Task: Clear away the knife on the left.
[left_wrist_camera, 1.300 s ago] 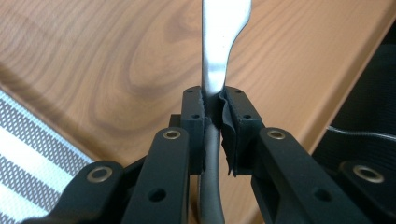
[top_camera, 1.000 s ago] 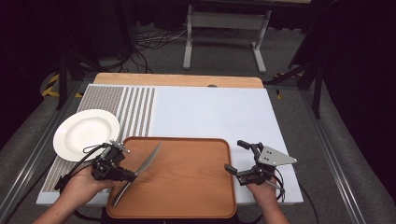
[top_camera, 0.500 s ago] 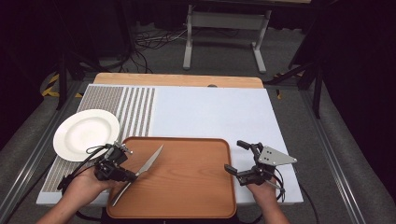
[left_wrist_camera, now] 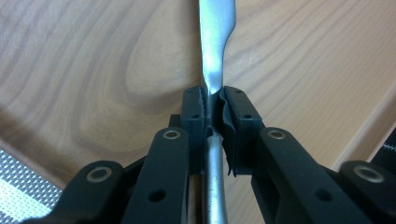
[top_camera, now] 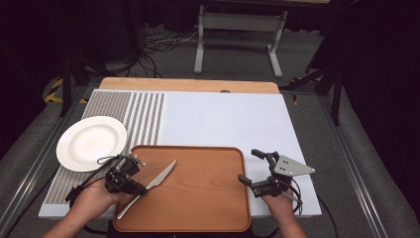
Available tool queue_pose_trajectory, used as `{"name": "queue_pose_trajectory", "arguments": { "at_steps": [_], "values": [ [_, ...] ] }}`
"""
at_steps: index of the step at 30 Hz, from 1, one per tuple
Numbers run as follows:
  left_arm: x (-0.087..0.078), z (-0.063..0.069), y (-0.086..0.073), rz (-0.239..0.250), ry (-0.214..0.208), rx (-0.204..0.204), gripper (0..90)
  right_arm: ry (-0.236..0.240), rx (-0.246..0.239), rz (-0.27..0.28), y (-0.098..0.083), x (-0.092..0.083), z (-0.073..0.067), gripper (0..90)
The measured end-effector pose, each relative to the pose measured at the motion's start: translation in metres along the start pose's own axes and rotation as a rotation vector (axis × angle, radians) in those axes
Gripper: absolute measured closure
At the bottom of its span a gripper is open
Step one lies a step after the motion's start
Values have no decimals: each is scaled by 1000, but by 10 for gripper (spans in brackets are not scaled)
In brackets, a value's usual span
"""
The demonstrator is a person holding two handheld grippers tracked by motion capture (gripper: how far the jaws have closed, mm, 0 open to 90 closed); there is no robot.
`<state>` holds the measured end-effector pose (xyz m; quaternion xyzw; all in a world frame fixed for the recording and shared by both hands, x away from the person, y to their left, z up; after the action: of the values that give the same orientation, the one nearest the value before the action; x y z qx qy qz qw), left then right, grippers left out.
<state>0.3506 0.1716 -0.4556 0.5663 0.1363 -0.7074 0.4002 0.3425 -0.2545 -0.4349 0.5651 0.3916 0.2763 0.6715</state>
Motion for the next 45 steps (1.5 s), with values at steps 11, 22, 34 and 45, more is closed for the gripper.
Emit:
{"name": "queue_pose_trajectory", "arguments": {
  "at_steps": [11,22,34,45],
  "values": [
    [0,1,0,-2,4,0,799,1,0,0,0,0,0,50],
    [-1,1,2,8,19,61,453,1,3,4,0,0,0,48],
    [-8,7,2,60,60,171,147,2,4,9,0,0,0,47],
    [-18,16,1,157,114,390,524,0,8,11,0,-1,1,46]
  ]
}}
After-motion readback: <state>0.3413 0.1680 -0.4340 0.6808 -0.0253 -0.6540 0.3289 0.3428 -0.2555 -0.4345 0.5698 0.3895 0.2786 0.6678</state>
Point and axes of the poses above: each handheld gripper's, and its own axes: x roughly forward along the jaws, y roughly out of its top, z roughly to its right, the point moved 2 cm from there along x, roughly forward along the jaws, and after that the axes turned 1 degree about -z, right-handed, at the moved point
